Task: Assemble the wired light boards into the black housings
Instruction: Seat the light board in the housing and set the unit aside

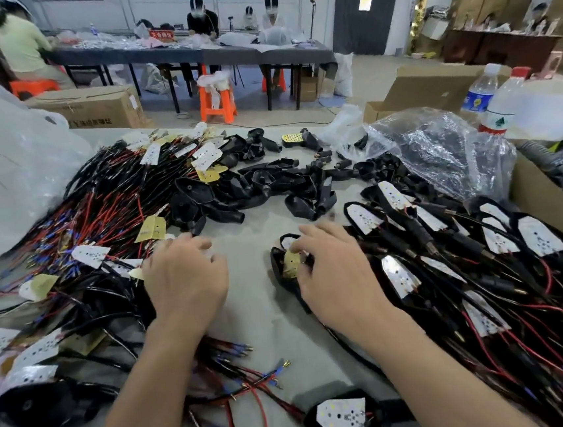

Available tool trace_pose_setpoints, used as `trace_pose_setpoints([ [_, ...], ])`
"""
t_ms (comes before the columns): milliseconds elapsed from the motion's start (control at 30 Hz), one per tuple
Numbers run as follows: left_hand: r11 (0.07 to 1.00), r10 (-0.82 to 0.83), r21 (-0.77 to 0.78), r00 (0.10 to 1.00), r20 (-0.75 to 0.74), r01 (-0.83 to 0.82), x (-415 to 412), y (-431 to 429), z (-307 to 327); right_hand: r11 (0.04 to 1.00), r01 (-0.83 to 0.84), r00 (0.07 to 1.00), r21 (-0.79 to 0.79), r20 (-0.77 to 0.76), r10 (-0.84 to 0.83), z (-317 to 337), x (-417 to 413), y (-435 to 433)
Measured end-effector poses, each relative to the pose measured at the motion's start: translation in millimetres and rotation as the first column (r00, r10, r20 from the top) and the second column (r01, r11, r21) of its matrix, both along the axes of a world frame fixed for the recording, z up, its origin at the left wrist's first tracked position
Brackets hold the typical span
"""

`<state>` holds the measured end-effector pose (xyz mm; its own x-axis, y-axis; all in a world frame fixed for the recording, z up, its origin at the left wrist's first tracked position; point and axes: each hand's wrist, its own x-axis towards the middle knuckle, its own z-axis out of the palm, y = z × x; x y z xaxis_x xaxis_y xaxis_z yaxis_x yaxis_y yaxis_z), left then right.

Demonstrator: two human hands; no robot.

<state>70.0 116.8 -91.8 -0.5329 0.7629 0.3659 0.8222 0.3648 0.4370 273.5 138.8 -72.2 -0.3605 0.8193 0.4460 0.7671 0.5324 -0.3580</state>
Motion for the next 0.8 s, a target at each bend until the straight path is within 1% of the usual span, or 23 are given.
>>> trace_pose_setpoints([
  [33, 0.994, 0.074, -0.076, 0.996, -0.052, -0.078, -14.6, -0.8, 1.5, 0.998, -0.036, 0.999, -0.055, 0.017, 0.037, -2.8, -8.3, 2.7],
  [100, 0.952, 0.182, -0.239, 0.981, -0.062, -0.191, -37.0, -2.5, 4.8, 0.985, -0.079, 0.994, -0.152, 0.064, 0.090, -7.6, -24.2, 8.6],
  [133, 0.929, 0.196, -0.304, 0.977, -0.080, -0.212, -42.7, -2.4, 4.7, 0.977, -0.091, 0.992, -0.194, 0.067, 0.106, -9.4, -31.4, 11.9],
  [167, 0.920, 0.174, -0.337, 0.979, -0.108, -0.201, -45.2, -1.8, 3.4, 0.967, -0.096, 0.993, -0.238, 0.051, 0.111, -10.8, -37.9, 15.1],
  [200, 0.928, 0.135, -0.334, 0.984, -0.116, -0.166, -45.7, -0.3, 2.5, 0.955, -0.096, 0.993, -0.282, 0.032, 0.109, -11.9, -43.5, 17.8],
  [267, 0.968, 0.075, -0.236, 0.995, -0.065, -0.088, -46.2, 1.4, 2.0, 0.928, -0.095, 0.993, -0.361, 0.035, 0.115, -14.2, -51.8, 24.0],
  [333, 0.993, 0.061, -0.103, 0.998, -0.011, -0.062, -48.2, 0.8, 2.8, 0.913, -0.086, 0.987, -0.400, 0.088, 0.132, -16.1, -55.6, 29.8],
  [367, 0.997, 0.064, -0.042, 0.998, 0.017, -0.063, -48.4, -0.4, 3.5, 0.920, -0.064, 0.982, -0.387, 0.138, 0.126, -16.5, -56.1, 32.1],
  [467, 0.994, 0.034, 0.098, 0.983, 0.181, -0.052, -47.3, -1.9, 6.1, 0.970, 0.014, 0.932, -0.243, 0.355, 0.075, -11.8, -57.7, 35.3],
  [500, 0.990, 0.008, 0.138, 0.973, 0.231, -0.040, -46.7, -1.4, 6.3, 0.978, 0.026, 0.920, -0.206, 0.388, 0.057, -9.2, -59.0, 34.0],
  [533, 0.983, -0.021, 0.179, 0.962, 0.271, -0.028, -45.7, 0.0, 7.2, 0.984, 0.015, 0.926, -0.177, 0.374, 0.053, -6.3, -61.7, 33.0],
  [600, 0.965, -0.093, 0.262, 0.936, 0.340, 0.000, -42.9, 2.6, 10.0, 0.985, -0.050, 0.968, -0.163, 0.236, 0.089, 0.0, -71.0, 30.5],
  [633, 0.954, -0.127, 0.300, 0.922, 0.367, 0.012, -41.0, 3.6, 11.4, 0.973, -0.092, 0.983, -0.210, 0.136, 0.123, 3.9, -77.3, 27.2],
  [700, 0.922, -0.197, 0.386, 0.876, 0.440, 0.013, -38.8, 5.4, 12.3, 0.903, -0.177, 0.983, -0.392, -0.028, 0.180, 11.7, -92.6, 19.8],
  [733, 0.903, -0.230, 0.431, 0.844, 0.485, -0.002, -39.0, 6.0, 12.5, 0.863, -0.212, 0.977, -0.458, -0.065, 0.205, 13.0, -100.5, 16.3],
  [767, 0.886, -0.256, 0.463, 0.809, 0.530, -0.023, -39.6, 6.0, 12.6, 0.845, -0.233, 0.970, -0.482, -0.050, 0.239, 13.3, -107.2, 12.3],
  [800, 0.877, -0.272, 0.479, 0.778, 0.566, -0.042, -40.8, 5.9, 12.1, 0.842, -0.244, 0.959, -0.481, 0.010, 0.283, 12.2, -112.9, 7.3],
])
